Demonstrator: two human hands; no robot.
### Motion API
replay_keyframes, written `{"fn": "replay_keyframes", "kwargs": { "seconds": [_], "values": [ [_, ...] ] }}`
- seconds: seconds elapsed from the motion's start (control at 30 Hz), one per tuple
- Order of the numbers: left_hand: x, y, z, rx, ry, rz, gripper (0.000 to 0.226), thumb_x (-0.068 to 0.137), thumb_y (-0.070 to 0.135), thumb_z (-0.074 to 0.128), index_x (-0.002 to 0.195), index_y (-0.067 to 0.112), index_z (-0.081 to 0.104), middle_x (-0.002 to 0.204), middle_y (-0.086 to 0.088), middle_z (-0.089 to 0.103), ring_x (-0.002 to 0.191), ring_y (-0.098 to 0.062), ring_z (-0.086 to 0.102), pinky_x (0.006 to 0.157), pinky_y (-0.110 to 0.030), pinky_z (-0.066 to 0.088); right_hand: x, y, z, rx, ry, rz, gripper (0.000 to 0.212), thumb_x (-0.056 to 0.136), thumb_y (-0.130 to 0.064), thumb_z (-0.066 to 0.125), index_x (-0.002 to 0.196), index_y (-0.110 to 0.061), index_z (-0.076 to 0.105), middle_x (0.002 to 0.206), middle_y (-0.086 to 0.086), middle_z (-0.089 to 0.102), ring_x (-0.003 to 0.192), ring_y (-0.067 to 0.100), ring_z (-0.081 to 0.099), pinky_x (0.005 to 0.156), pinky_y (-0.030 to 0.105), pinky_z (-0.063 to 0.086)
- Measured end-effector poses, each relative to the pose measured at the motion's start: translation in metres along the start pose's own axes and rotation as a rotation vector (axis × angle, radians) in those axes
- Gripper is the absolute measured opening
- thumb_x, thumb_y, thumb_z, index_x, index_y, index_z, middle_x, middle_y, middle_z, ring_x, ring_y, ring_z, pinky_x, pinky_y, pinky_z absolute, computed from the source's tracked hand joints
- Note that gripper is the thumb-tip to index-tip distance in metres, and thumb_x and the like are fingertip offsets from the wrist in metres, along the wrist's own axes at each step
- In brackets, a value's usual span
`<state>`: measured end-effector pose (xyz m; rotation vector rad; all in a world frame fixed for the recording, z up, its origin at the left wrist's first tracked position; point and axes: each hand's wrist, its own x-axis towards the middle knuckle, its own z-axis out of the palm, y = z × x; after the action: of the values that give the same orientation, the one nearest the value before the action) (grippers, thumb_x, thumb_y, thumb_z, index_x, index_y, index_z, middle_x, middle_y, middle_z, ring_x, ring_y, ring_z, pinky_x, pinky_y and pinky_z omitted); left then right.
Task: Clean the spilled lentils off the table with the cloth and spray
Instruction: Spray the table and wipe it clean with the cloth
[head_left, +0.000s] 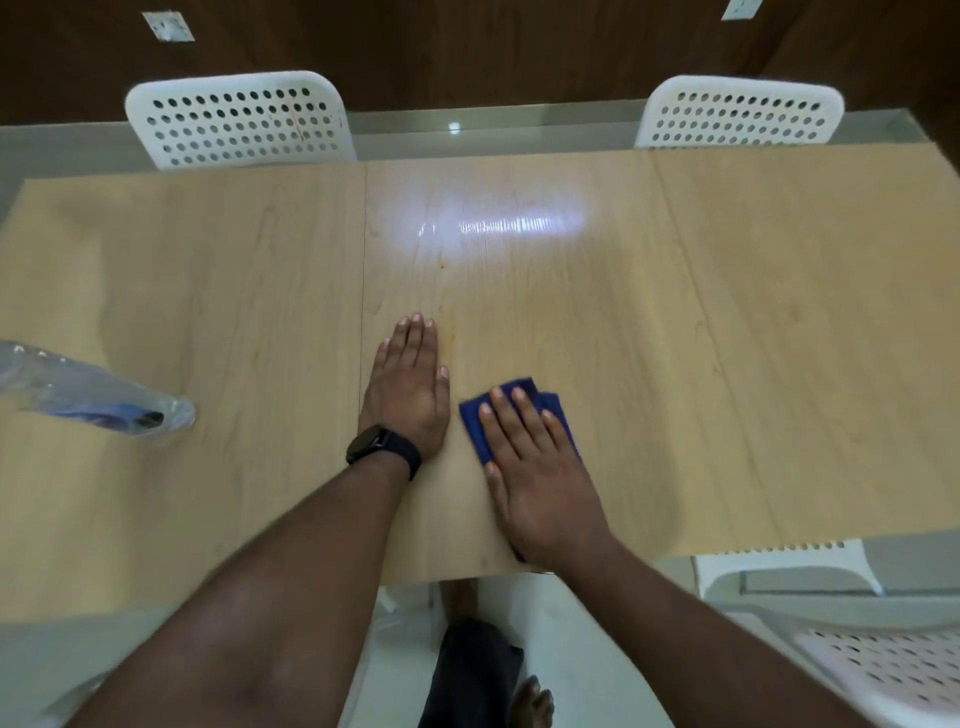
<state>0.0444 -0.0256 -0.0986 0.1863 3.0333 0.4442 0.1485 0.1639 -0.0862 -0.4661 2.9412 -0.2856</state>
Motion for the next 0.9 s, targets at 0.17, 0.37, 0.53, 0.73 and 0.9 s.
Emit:
{"fn": "replay_keyframes", "kwargs": {
  "seconds": [0.17,0.37,0.53,0.73,0.9],
  "values": [
    [-0.001,0.002,0.001,0.021,0.004,-0.019,0.063,0.110,0.034,0.022,0.167,0.013,0.004,0.175,-0.004,0.003,0.161,-0.017,-0.002,0.130,-0.034,-0.003,-0.026,0.047,-0.002,-0.053,0.023,0.041,0.063,0.111,-0.038,0.025,0.168,-0.020,0.006,0.176,-0.002,-0.003,0.162,0.016,-0.008,0.129,0.047,0.016],
    [0.000,0.001,0.003,-0.024,0.046,-0.012,0.063,0.110,0.033,0.025,0.167,0.011,0.006,0.174,-0.006,0.009,0.161,-0.018,0.004,0.130,-0.035,0.002,0.049,0.012,0.003,0.001,0.114,0.243,0.065,0.108,-0.039,0.018,0.168,-0.016,0.005,0.176,0.003,-0.002,0.162,0.021,-0.008,0.130,0.047,0.009],
    [-0.001,0.000,0.000,-0.083,0.063,0.001,0.063,0.108,0.031,0.027,0.166,0.009,0.013,0.172,-0.009,0.018,0.160,-0.021,0.012,0.130,-0.036,0.007,-0.020,-0.033,0.017,0.027,0.066,0.049,0.065,0.111,-0.038,0.025,0.168,-0.016,0.003,0.176,0.003,-0.006,0.161,0.019,-0.013,0.131,0.047,0.008],
    [-0.004,0.004,-0.004,-0.115,0.075,-0.012,0.062,0.110,0.029,0.030,0.166,0.009,0.014,0.172,-0.008,0.018,0.160,-0.021,0.012,0.130,-0.036,0.006,-0.035,0.021,0.010,-0.019,0.054,0.029,0.064,0.110,-0.039,0.025,0.168,-0.018,0.009,0.176,0.000,0.000,0.162,0.017,-0.006,0.129,0.047,0.016],
    [-0.001,0.000,0.001,-0.118,0.078,-0.008,0.063,0.109,0.033,0.026,0.166,0.010,0.013,0.173,-0.007,0.018,0.160,-0.020,0.011,0.130,-0.035,0.006,0.050,0.011,0.006,0.019,0.130,0.236,0.066,0.108,-0.039,0.022,0.168,-0.015,0.007,0.176,0.004,0.001,0.162,0.021,-0.005,0.130,0.048,0.011]
  ]
}}
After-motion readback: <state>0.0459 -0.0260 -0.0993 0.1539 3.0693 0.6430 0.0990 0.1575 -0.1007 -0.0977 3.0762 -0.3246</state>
